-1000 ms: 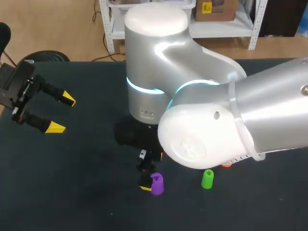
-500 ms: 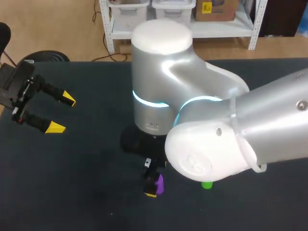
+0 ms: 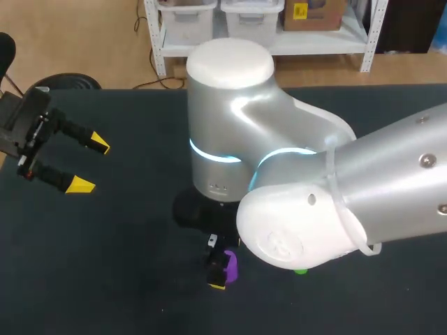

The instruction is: Pick up and stack the cylinders on the red base in this order: pink,purple,orange,green

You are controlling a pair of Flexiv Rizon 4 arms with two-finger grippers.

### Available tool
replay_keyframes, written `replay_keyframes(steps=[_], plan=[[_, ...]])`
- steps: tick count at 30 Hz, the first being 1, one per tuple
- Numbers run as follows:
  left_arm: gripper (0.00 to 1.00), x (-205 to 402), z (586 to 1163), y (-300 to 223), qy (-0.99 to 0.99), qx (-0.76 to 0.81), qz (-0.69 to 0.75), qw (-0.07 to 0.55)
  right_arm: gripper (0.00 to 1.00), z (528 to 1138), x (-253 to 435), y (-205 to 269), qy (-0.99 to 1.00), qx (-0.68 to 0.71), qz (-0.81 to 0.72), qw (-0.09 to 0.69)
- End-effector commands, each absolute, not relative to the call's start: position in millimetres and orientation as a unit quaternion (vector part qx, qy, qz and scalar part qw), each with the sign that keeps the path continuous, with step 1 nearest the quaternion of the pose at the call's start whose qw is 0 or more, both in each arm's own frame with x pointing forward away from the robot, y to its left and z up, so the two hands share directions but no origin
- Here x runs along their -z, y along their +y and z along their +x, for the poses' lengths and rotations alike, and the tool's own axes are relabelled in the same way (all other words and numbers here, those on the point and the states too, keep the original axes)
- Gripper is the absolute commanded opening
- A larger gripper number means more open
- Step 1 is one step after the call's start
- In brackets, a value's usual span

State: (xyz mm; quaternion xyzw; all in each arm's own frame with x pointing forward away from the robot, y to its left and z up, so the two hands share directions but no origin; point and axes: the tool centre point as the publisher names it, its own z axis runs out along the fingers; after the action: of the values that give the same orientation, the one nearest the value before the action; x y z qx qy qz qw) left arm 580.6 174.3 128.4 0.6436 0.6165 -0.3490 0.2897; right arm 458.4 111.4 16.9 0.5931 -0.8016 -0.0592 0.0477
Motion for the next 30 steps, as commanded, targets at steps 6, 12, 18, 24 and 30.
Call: replay_keyframes(steps=[6,12,18,24,30], plan=[[1.00,-127.1,581.0,174.5,0.616,0.349,0.644,0.291,0.38,456.4,-17.1,107.7,-0.806,0.054,0.589,0.043],[1.00,-127.1,581.0,174.5,0.616,0.349,0.644,0.291,0.00,456.0,-14.1,106.5,-0.808,0.056,0.585,0.045],[1.00,-127.1,581.0,174.5,0.616,0.349,0.644,0.291,0.00,455.8,-13.9,106.9,-0.809,0.057,0.584,0.043],[1.00,-127.1,581.0,174.5,0.616,0.349,0.644,0.291,0.00,456.3,-12.4,108.5,-0.809,0.059,0.583,0.045],[1.00,-127.1,581.0,174.5,0.616,0.349,0.644,0.291,0.00,458.6,-13.6,108.8,-0.810,0.064,0.582,0.040]])
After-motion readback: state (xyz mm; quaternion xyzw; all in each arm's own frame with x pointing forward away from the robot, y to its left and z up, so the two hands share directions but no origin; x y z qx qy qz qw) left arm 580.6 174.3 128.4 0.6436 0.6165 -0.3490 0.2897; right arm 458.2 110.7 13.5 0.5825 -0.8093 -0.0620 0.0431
